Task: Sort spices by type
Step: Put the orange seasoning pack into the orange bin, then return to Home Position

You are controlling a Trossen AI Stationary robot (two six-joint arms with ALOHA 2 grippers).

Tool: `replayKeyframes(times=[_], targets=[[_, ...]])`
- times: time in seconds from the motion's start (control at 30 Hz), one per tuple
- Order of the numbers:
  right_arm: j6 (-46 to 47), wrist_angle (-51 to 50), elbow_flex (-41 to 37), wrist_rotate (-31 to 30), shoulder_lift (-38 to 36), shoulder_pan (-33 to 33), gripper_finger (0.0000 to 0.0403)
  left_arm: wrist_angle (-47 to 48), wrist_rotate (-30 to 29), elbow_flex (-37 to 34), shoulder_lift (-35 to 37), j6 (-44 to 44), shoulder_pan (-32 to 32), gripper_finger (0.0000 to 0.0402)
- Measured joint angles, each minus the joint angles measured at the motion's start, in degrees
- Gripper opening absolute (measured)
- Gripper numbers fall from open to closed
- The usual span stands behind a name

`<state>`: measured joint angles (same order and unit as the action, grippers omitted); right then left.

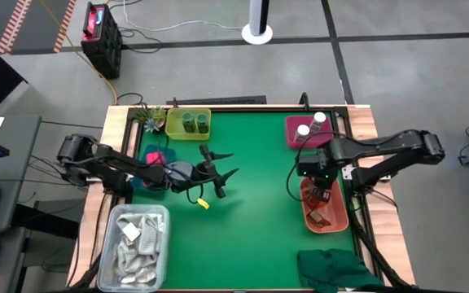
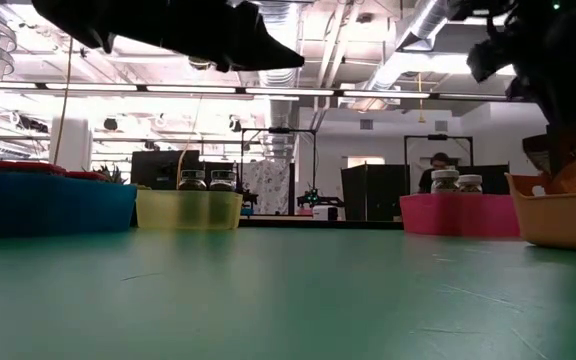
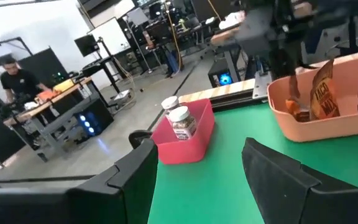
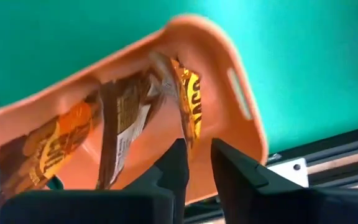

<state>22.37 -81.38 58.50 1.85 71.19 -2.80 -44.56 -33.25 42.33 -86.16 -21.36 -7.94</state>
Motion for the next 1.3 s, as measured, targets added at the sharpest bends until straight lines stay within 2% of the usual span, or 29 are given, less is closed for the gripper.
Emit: replayKeyframes(times=[0.2,0.4,0.5,0.6,0.77,0.83,0.9,1.0,1.13,1.3], targets=[[-0.2,0.4,1.9,-1.8,-4.7,1.9,0.0116,6.7,0.5,0.0,4.5,2.7,-0.1,0.0224],[-1.7,3.5,2.1,-3.0,-10.0,4.1,0.0149,14.4,3.4,0.0,9.3,5.6,-0.1,0.0224],[-5.4,10.0,2.0,-7.5,-12.9,4.5,0.0166,19.2,7.6,0.0,11.8,6.2,0.0,0.0224],[-11.5,23.3,0.9,-10.8,-16.5,4.4,0.0175,22.5,12.6,-0.2,14.0,6.2,1.0,0.0224],[-19.2,41.6,-7.2,-10.8,-23.1,7.0,0.0175,20.0,16.6,-7.0,18.5,9.1,3.6,0.0224],[-19.9,46.4,-11.5,-11.0,-26.4,7.9,0.0172,20.0,15.9,-10.3,21.9,10.4,4.2,0.0224],[-20.3,50.7,-15.8,-11.0,-30.2,8.3,0.0168,20.8,12.7,-12.9,26.2,11.3,4.5,0.0224],[-19.7,55.2,-21.9,-11.0,-35.9,8.3,0.0161,26.0,8.7,-15.5,33.5,12.6,4.6,0.0224],[-20.0,60.9,-29.0,-11.0,-43.8,9.0,0.0153,33.7,9.7,-17.6,43.1,14.8,4.5,0.0224],[-21.5,65.5,-34.9,-11.0,-53.4,10.8,0.0142,40.5,12.5,-20.1,51.4,16.6,4.6,0.0224]])
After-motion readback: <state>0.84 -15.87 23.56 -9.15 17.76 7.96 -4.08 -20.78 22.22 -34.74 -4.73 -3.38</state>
